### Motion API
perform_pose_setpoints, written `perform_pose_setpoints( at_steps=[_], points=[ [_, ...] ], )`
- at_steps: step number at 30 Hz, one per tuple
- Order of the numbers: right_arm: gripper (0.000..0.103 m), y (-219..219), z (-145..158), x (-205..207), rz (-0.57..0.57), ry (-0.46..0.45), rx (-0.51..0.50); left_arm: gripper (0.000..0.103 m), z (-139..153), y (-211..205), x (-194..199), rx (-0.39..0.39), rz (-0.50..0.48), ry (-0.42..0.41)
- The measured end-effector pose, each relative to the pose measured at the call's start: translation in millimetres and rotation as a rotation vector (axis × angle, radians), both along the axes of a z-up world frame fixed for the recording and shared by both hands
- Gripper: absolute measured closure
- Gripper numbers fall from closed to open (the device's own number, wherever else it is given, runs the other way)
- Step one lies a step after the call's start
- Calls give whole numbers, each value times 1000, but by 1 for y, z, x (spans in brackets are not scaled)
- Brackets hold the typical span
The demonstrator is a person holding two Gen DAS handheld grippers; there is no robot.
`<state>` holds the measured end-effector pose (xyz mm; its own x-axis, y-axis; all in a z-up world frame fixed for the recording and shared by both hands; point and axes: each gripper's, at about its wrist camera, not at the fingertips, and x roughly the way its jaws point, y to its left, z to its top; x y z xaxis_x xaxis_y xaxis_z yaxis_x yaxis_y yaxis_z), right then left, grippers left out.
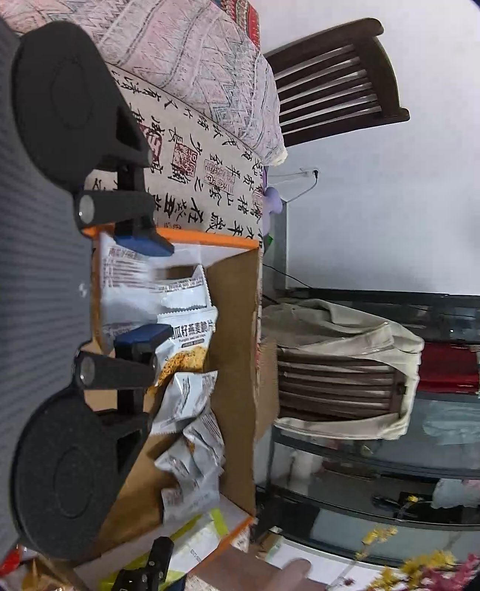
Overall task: Organize snacks
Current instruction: 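Lower both packets into the orange box and open both grippers, then withdraw both grippers from the box back over the snack pile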
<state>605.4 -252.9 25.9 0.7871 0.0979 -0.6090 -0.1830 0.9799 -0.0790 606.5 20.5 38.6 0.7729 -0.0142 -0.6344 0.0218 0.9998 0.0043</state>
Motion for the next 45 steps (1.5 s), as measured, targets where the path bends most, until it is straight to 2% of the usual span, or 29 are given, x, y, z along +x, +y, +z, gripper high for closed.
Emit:
perform_pose_setpoints(
  at_steps=[2,6,10,11,12,17,20,22,23,24,30,33,38,45],
  points=[
    [66,9,-9,5,-9,9,-60,65,-2,-6,1,26,-7,-8],
    [63,21,-20,5,-25,-3,-140,63,-5,-8,2,7,-10,3],
    [56,24,-22,4,-25,-12,-154,61,-1,-6,-4,-5,-21,5],
    [54,24,-20,3,-27,-17,-157,58,1,-5,-6,-8,-20,3],
    [52,23,-18,1,-27,-25,-159,51,3,-4,-7,-7,-14,-2],
    [43,18,0,-11,-16,-49,-130,46,14,-4,-23,-17,-27,-16],
    [41,14,13,-22,-13,-66,-110,29,23,-2,-37,-29,-18,-32],
    [33,12,21,-31,-8,-78,-90,25,29,-2,-50,-36,-9,-47],
    [24,10,25,-37,-2,-87,-80,24,31,-2,-57,-40,-11,-47],
    [19,9,29,-44,4,-95,-71,23,34,-2,-65,-46,-12,-47],
    [14,1,48,-88,10,-133,-24,8,52,-8,-127,-72,-28,-71],
    [13,-1,55,-116,18,-148,-11,5,59,-15,-164,-71,-49,-89],
    [9,-6,64,-171,33,-179,28,2,69,-23,-232,-73,-63,-119],
    [3,-11,70,-256,53,-227,70,0,64,-26,-331,-69,-67,-162]
  ],
)
